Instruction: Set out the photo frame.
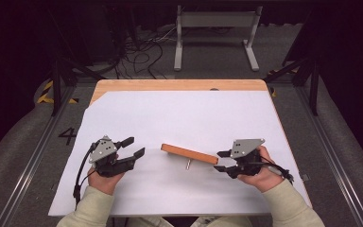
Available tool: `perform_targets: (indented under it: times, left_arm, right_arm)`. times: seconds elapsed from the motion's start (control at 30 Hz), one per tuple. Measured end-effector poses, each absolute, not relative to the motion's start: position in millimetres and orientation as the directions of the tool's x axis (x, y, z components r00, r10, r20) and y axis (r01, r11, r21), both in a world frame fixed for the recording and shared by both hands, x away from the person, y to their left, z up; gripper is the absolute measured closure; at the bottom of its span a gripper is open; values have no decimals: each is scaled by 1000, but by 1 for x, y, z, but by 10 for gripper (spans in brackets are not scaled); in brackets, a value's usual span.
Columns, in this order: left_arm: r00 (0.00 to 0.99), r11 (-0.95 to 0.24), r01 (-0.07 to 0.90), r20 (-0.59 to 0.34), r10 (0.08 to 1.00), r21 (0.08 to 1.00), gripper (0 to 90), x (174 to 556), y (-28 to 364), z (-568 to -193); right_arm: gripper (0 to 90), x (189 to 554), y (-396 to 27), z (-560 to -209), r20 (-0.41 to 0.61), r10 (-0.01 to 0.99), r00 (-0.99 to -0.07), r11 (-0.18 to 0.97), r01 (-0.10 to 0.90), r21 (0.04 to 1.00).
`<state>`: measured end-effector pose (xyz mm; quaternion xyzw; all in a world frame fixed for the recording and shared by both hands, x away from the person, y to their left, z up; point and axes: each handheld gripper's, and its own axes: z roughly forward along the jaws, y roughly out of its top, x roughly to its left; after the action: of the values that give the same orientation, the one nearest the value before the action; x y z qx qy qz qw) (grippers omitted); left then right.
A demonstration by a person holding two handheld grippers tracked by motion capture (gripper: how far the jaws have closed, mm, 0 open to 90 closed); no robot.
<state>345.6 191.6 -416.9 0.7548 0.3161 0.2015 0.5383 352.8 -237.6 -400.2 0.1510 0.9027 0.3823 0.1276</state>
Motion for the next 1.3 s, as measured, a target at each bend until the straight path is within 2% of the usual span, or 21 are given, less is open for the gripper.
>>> perform_targets:
  times: [0.13, 0.23, 0.3, 0.33, 0.37, 0.43, 0.57, 0.83, 1.3]
  left_arm:
    - [711, -242, 270, -24, 703, 932, 406, 347, 194, -417]
    - [705, -242, 277, -26, 708, 930, 403, 347, 195, -417]
    - [701, -244, 288, -30, 713, 926, 403, 348, 195, -417]
    - [701, -244, 288, -30, 713, 926, 401, 348, 195, -417]
    - [701, -251, 287, -24, 713, 924, 400, 348, 195, -417]
    - [699, -252, 291, -26, 714, 923, 400, 349, 195, -418]
    - [699, -257, 296, -25, 714, 920, 401, 349, 195, -418]
    - [700, -261, 303, -28, 714, 916, 403, 351, 195, -419]
    - [706, -265, 309, -34, 707, 913, 397, 352, 195, -421]
  right_arm:
    - [659, 353, -251, -395, -106, 387, -916, 657, 193, 729]
    - [688, 354, -255, -394, -112, 398, -910, 652, 195, 733]
    - [743, 356, -259, -392, -120, 434, -893, 638, 211, 741]
    - [743, 356, -259, -392, -120, 434, -893, 638, 211, 741]
    - [801, 360, -263, -393, -121, 494, -861, 608, 242, 756]
    - [812, 362, -263, -394, -117, 508, -853, 598, 252, 761]
    - [900, 370, -265, -399, -84, 571, -816, 539, 296, 789]
    - [900, 383, -253, -413, -73, 587, -806, 543, 326, 774]
    - [900, 391, -235, -440, -45, 552, -832, 601, 360, 714]
